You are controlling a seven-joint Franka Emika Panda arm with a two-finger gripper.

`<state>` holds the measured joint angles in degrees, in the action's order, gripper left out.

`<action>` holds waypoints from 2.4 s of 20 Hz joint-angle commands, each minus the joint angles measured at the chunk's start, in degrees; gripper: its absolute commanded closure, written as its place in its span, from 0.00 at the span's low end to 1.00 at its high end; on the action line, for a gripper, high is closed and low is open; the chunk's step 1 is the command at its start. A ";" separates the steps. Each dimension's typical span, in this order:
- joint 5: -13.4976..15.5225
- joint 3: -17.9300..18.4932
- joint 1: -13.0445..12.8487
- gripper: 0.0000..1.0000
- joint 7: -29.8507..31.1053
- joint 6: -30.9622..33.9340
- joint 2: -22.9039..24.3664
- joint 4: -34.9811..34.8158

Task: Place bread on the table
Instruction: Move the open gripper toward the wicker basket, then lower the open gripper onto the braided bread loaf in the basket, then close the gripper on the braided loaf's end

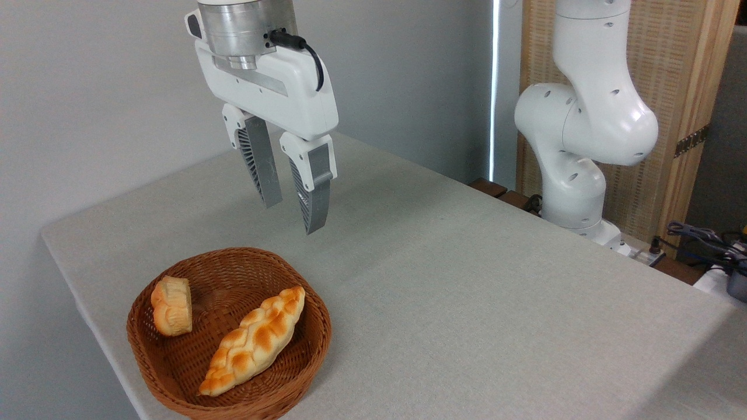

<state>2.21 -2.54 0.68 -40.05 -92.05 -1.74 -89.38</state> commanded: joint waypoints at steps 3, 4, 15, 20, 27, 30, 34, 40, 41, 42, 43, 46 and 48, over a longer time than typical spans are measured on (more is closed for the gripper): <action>-0.63 0.25 -0.06 0.00 0.41 -0.15 0.50 0.00; -0.63 0.25 -0.06 0.00 0.41 -0.24 0.50 0.00; -0.45 -1.68 -0.76 0.00 0.41 -10.84 -1.60 -1.14; -0.89 -1.77 -0.76 0.00 0.14 -25.35 -2.04 -8.95; -0.89 -3.16 -1.11 0.00 -0.12 -28.01 -4.15 -16.79; -0.89 -3.97 -1.20 0.00 -0.21 -29.76 -6.26 -16.79; -0.98 -5.20 -1.29 0.00 -0.29 -32.31 -7.75 -16.88; -6.06 -5.02 -0.94 0.00 -1.44 -34.51 -7.93 -16.79; -7.55 -4.93 -0.94 0.00 -1.79 -34.43 -7.93 -16.88; -8.79 -4.93 -0.94 0.00 -2.66 -34.43 -8.11 -17.31; -8.97 -4.93 -0.85 0.00 -3.10 -34.43 -8.46 -17.58; -9.06 -5.02 -0.94 0.00 -3.20 -34.43 -8.64 -17.76; -9.06 -5.02 -0.94 0.00 -3.20 -34.43 -8.81 -17.84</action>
<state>-5.94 -7.69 -0.25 -42.55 -125.39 -10.58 -106.66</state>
